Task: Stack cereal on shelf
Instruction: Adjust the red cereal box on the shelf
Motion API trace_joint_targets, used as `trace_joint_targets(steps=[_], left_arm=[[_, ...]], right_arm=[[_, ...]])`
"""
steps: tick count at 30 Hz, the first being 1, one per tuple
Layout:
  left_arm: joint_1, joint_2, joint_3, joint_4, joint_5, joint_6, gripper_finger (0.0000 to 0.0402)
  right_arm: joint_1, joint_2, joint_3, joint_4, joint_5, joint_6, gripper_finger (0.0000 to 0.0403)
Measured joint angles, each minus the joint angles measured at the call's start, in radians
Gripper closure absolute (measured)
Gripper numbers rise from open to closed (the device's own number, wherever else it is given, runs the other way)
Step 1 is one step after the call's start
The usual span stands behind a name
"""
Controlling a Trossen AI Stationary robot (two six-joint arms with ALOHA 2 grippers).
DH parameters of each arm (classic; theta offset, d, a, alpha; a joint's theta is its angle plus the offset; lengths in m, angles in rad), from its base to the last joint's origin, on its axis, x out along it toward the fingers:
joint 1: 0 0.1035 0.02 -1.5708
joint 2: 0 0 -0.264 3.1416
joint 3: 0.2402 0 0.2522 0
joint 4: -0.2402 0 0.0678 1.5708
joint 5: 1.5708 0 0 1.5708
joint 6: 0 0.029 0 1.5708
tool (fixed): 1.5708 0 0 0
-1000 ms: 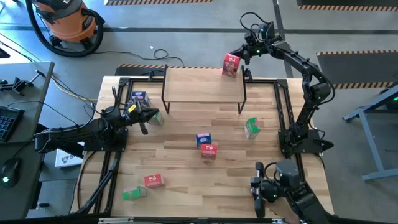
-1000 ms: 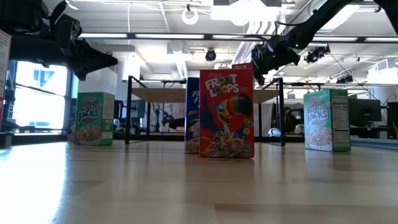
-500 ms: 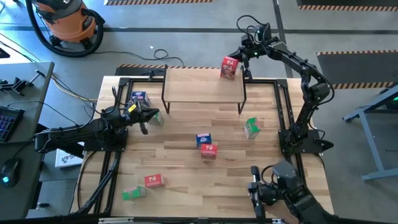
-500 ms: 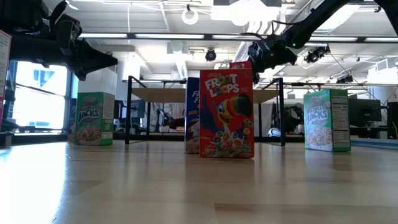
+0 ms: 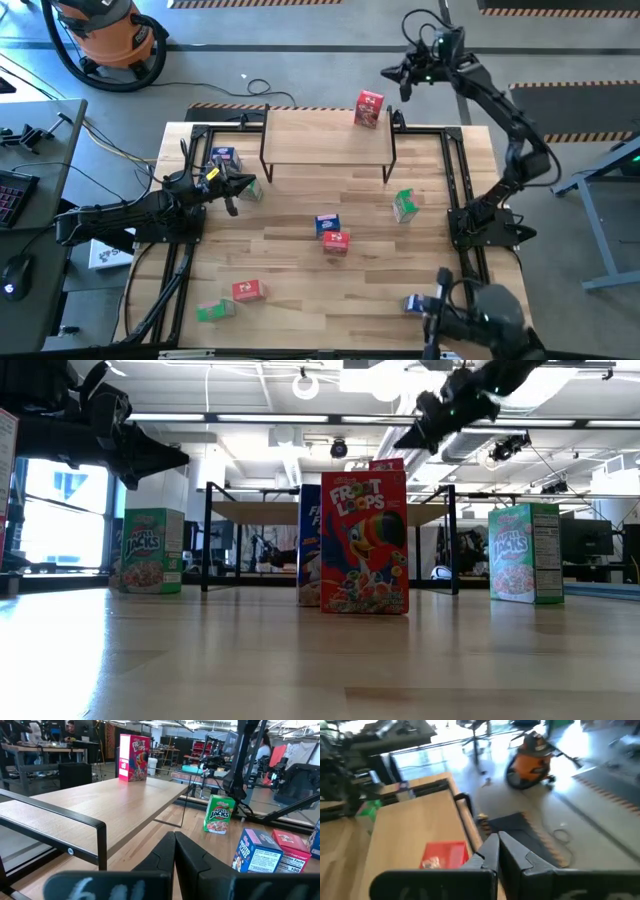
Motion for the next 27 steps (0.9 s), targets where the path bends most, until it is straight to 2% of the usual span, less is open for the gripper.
trace_joint_targets(steps=[7, 14, 21, 27], left_arm=[[0.0, 0.0, 0.0, 0.0, 0.0, 0.005, 0.0402], [0.0, 0.0, 0.0, 0.004, 0.0, 0.016, 0.0401], [0.0, 0.0, 0.0, 0.0, 0.0, 0.002, 0.0401], [0.0, 0.002, 0.0, 0.0, 0.0, 0.0, 0.0402]], right_arm=[[0.051, 0.011, 0.0, -0.04, 0.029, 0.082, 0.0403], [0.016, 0.079, -0.002, -0.122, 0.042, 0.079, 0.0403], [0.052, -0.054, -0.002, -0.171, 0.222, 0.033, 0.0403], [0.191, -0.167, -0.041, -0.326, 0.247, -0.018, 0.0403]])
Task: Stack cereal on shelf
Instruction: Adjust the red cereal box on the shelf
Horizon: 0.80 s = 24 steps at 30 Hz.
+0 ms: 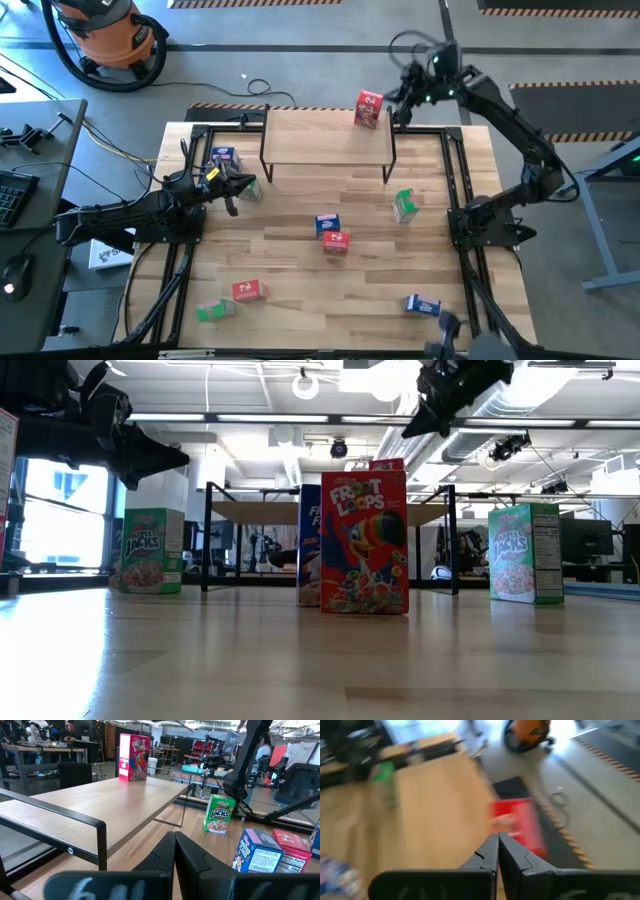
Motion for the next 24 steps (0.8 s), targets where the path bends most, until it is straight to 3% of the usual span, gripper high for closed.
trace_joint_targets(steps=[4, 8, 14, 18, 24], left_arm=[[0.0, 0.0, 0.0, 0.001, 0.0, 0.006, 0.0402], [0.0, 0.0, 0.0, 0.001, 0.0, 0.006, 0.0402], [0.0, 0.0, 0.0, 0.001, 0.0, 0.006, 0.0402], [0.0, 0.0, 0.0, 0.0, 0.0, 0.001, 0.0402], [0.0, 0.0, 0.0, 0.0, 0.0, 0.0, 0.0401]], right_arm=[[0.103, -0.035, -0.095, 0.042, 0.095, 0.02, 0.0403], [0.185, -0.044, -0.205, 0.124, 0.26, 0.057, 0.0403], [0.225, -0.044, -0.296, 0.238, 0.473, 0.132, 0.0403], [0.225, -0.044, -0.303, 0.266, 0.562, 0.154, 0.0403], [0.222, -0.044, -0.303, 0.275, 0.59, 0.154, 0.0403]])
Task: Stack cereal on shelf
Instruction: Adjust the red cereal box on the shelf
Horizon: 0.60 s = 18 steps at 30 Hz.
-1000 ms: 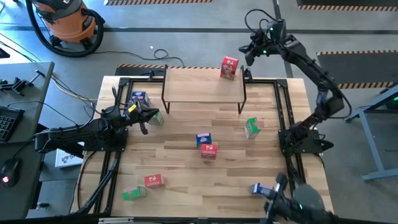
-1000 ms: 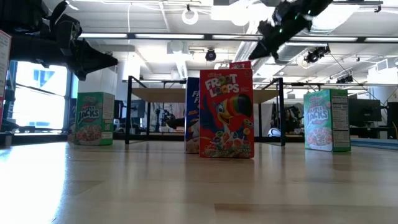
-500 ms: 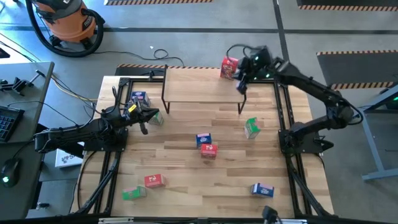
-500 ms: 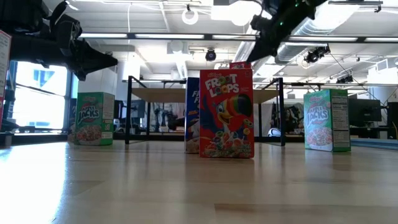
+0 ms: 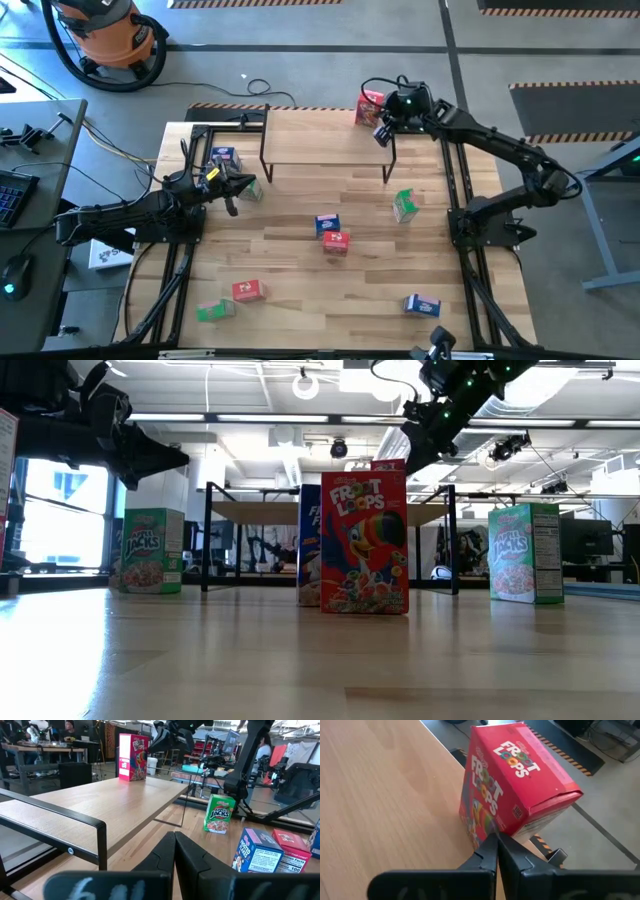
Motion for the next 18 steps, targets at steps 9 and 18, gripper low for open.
trace_joint_targets(steps=[9, 18], left_arm=[[0.0, 0.0, 0.0, 0.0, 0.0, -0.002, 0.0402], [0.0, 0.0, 0.0, 0.0, 0.0, -0.001, 0.0401]], right_arm=[[0.0, 0.0, 0.0, 0.0, 0.013, 0.0, 0.0403], [0.0, -0.023, 0.002, -0.034, -0.001, -0.035, 0.0403]])
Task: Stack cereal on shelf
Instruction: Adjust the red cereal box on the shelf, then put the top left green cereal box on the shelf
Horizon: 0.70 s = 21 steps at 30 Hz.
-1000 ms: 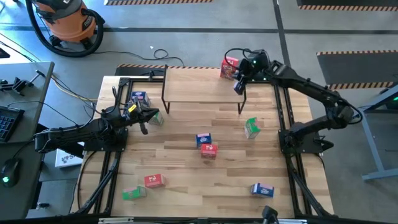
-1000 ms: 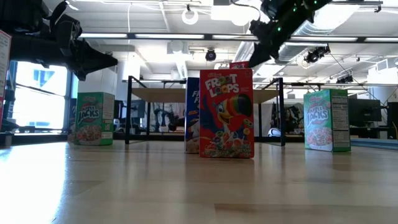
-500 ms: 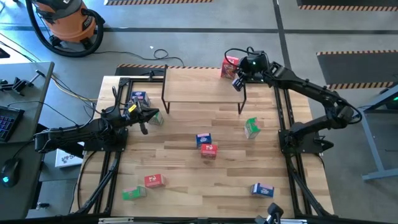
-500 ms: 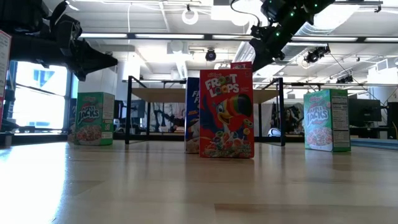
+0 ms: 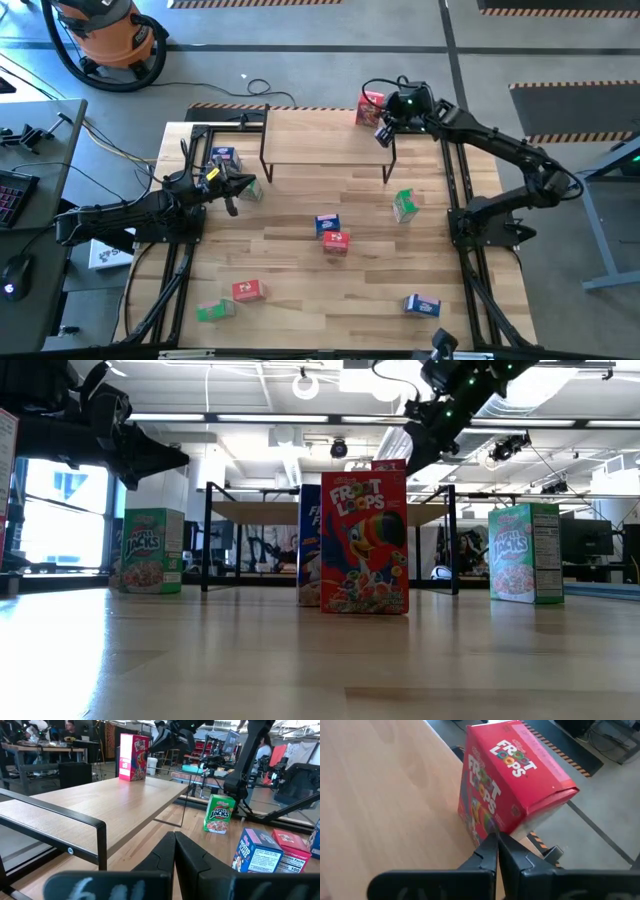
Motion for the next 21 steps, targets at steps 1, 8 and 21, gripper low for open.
trace_joint_targets(steps=[1, 8, 21], left_arm=[[0.0, 0.0, 0.0, 0.0, 0.0, 0.0, 0.0401], [0.0, 0.0, 0.0, 0.014, 0.016, -0.009, 0.0401], [-0.005, 0.067, 0.147, -0.116, 0.144, -0.006, 0.0402]], right_arm=[[0.0, -0.013, 0.0, -0.012, -0.001, -0.005, 0.0403], [0.001, -0.128, -0.057, -0.024, -0.147, -0.033, 0.0403], [0.117, -0.298, -0.547, 0.718, -0.477, 0.017, 0.0403]])
